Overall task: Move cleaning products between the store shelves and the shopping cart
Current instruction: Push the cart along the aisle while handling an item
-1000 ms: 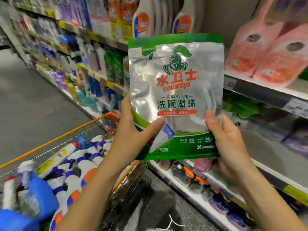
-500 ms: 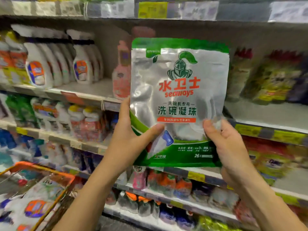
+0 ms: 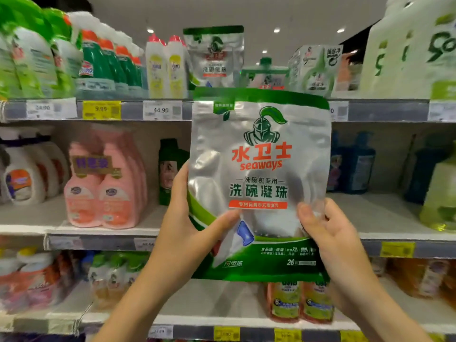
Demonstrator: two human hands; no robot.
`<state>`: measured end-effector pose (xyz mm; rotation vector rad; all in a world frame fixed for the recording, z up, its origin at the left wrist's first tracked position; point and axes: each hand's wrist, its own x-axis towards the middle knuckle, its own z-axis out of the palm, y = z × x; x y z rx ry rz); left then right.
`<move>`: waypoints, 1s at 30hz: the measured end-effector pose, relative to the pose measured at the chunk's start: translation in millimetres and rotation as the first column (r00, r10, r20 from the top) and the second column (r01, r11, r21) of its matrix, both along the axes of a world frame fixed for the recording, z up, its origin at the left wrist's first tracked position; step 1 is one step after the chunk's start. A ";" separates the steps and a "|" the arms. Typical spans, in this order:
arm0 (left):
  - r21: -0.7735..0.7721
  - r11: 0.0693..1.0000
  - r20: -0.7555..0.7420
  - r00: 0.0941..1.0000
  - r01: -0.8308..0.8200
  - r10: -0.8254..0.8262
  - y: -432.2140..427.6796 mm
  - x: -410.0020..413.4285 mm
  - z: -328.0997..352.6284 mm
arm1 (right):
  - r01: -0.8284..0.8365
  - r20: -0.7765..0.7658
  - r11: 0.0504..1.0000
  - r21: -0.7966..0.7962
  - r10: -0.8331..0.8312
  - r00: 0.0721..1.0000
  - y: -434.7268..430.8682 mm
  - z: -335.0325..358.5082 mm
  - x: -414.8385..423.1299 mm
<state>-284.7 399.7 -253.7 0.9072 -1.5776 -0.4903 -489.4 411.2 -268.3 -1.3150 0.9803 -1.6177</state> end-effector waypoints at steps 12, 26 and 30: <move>-0.138 0.982 -0.029 0.990 0.133 -0.138 -78.4 -38.5 58.5 | 0.165 0.030 0.980 -0.110 -0.163 0.986 -61.4 57.0 -36.3; -0.207 0.978 -0.057 0.998 -0.039 0.028 -88.8 28.5 90.1 | -0.121 0.072 0.972 -0.201 0.138 0.988 -95.6 96.9 30.4; -0.247 0.968 -0.055 0.997 0.033 -0.048 -100.6 51.9 118.0 | -0.128 0.056 0.954 -0.273 0.148 0.987 -104.9 121.0 56.6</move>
